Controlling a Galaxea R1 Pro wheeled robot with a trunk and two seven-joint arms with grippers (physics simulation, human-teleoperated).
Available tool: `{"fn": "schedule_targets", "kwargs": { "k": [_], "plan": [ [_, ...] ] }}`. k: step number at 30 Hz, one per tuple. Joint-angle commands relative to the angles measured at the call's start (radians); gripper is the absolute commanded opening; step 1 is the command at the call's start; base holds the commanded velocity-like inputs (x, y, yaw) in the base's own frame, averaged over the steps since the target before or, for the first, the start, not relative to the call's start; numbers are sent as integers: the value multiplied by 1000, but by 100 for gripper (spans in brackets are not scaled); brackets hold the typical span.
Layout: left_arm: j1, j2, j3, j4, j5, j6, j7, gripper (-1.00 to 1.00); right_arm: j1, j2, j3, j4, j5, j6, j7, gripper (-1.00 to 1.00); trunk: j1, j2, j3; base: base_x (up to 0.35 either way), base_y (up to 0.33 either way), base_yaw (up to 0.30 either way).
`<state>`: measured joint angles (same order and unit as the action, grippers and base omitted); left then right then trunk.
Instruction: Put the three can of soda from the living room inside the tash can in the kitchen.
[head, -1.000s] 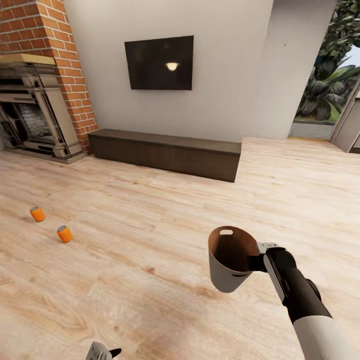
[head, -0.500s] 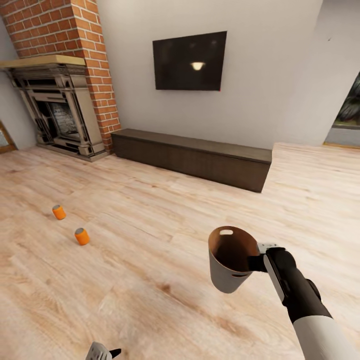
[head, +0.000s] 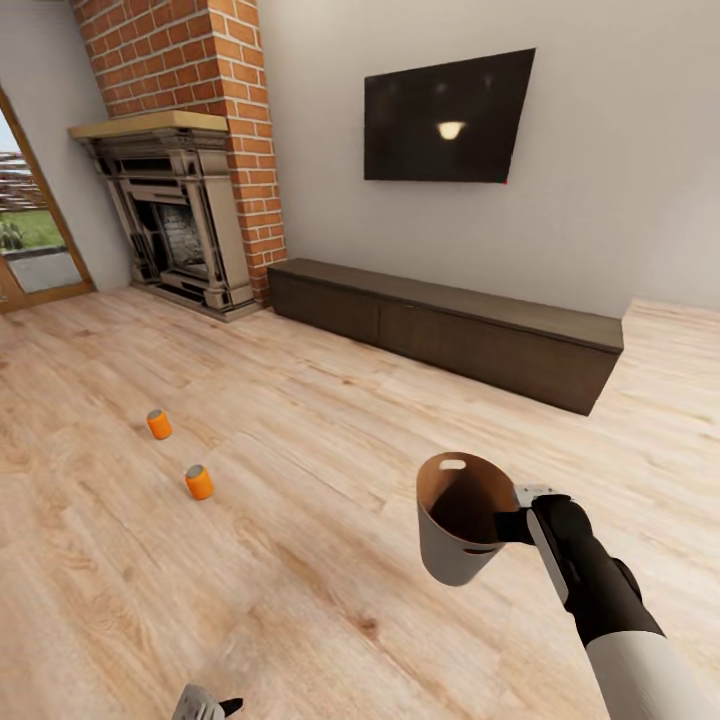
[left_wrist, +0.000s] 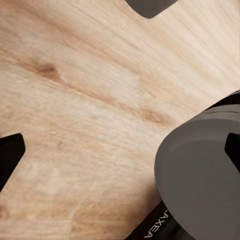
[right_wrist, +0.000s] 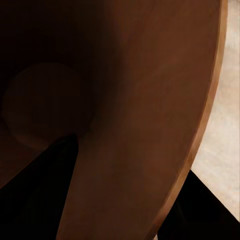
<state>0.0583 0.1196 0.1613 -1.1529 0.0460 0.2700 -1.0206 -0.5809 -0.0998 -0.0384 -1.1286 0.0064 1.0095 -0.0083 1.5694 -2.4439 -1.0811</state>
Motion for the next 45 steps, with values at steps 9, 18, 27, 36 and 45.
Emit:
{"fn": "schedule_targets", "kwargs": {
  "k": [9,18,27,36,45],
  "plan": [
    [0,0,0,0,0,0,0,100,0,0,0,0,-9,0,2,-100,0,0,0,348,76,254],
    [0,0,0,0,0,0,0,100,0,0,0,0,-9,0,2,-100,0,0,0,348,69,254],
    [0,0,0,1,0,0,1,100,0,0,0,0,-9,0,2,-100,0,0,0,348,14,254],
    [0,0,0,0,0,0,1,100,0,0,0,0,-9,0,2,-100,0,0,0,348,1,253],
    [0,0,0,0,0,0,1,100,0,0,0,0,-9,-1,2,-100,0,0,0,348,0,128]
  ]
}}
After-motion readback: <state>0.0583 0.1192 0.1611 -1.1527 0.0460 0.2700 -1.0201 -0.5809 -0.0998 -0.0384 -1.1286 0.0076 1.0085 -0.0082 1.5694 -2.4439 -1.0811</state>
